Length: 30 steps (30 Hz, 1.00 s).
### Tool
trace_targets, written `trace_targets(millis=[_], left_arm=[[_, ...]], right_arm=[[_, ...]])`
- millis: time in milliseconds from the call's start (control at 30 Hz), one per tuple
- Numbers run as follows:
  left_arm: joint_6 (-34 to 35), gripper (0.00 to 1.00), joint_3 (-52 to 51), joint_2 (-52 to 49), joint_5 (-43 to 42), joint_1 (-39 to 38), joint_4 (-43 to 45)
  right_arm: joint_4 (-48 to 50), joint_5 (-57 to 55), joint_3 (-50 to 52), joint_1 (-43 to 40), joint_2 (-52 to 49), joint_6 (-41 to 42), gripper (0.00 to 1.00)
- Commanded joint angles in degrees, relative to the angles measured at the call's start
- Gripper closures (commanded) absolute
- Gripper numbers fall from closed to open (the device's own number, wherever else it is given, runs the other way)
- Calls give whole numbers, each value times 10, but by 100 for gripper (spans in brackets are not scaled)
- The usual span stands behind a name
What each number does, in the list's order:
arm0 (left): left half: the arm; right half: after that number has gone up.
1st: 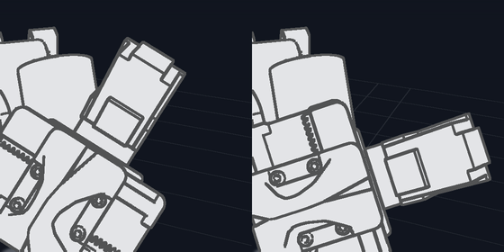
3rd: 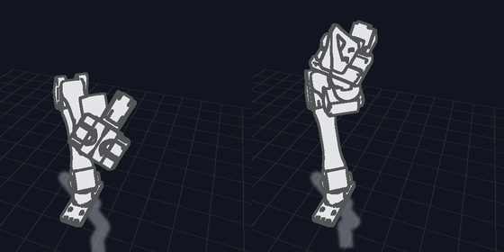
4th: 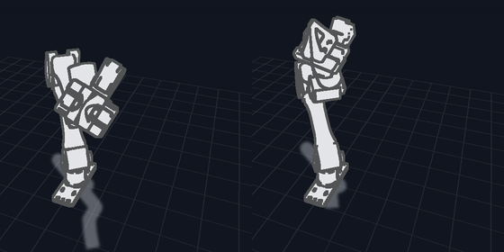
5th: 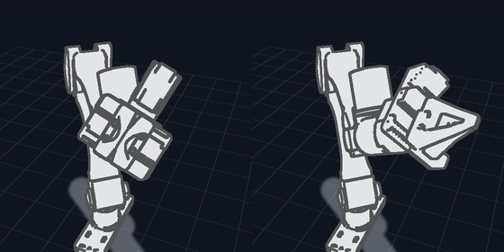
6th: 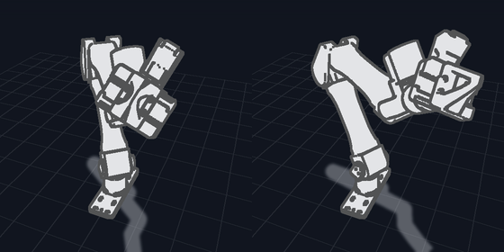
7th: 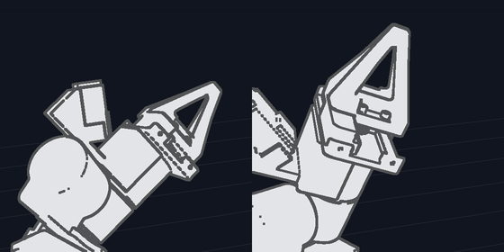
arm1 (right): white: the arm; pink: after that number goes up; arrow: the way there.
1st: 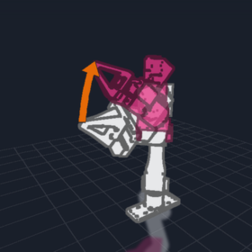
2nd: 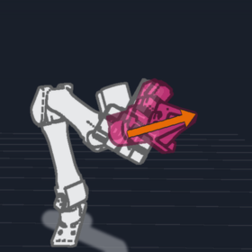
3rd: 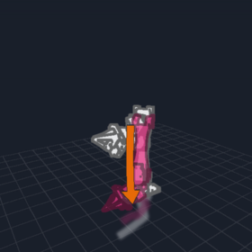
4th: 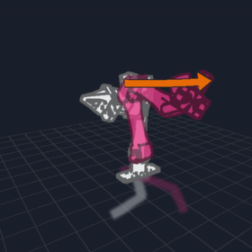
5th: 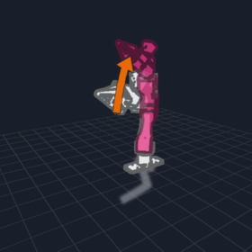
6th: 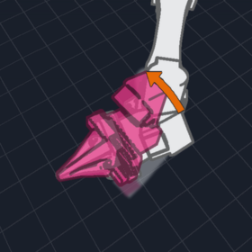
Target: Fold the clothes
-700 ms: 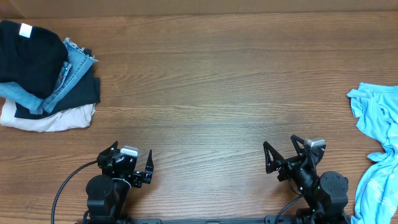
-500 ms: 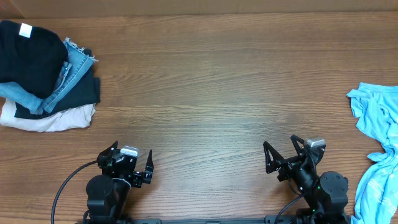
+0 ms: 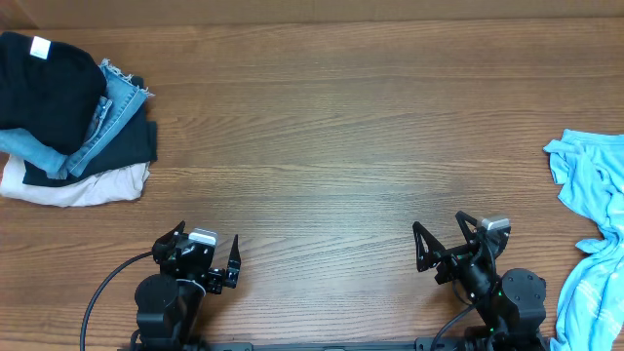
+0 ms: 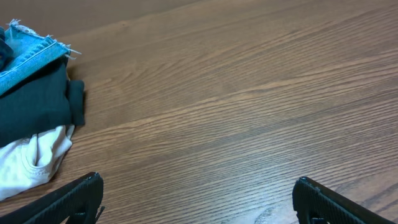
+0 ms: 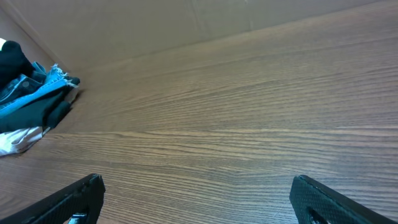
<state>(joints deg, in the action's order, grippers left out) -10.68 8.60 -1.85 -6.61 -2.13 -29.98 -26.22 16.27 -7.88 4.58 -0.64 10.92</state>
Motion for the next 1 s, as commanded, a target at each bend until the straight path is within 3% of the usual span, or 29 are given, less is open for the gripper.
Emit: trace_targets(millis=[0, 667, 800, 967], left_arm=[[6, 0, -4, 8, 6, 3, 2], [6, 0, -4, 8, 6, 3, 2], [-52, 0, -4, 8, 91, 3, 0], [-52, 0, -4, 8, 96, 3, 2]], right_arm=[[0, 1, 3, -2, 4, 2, 0], [0, 1, 3, -2, 4, 2, 0], [65, 8, 3, -2, 4, 2, 0], [47, 8, 3, -2, 4, 2, 0]])
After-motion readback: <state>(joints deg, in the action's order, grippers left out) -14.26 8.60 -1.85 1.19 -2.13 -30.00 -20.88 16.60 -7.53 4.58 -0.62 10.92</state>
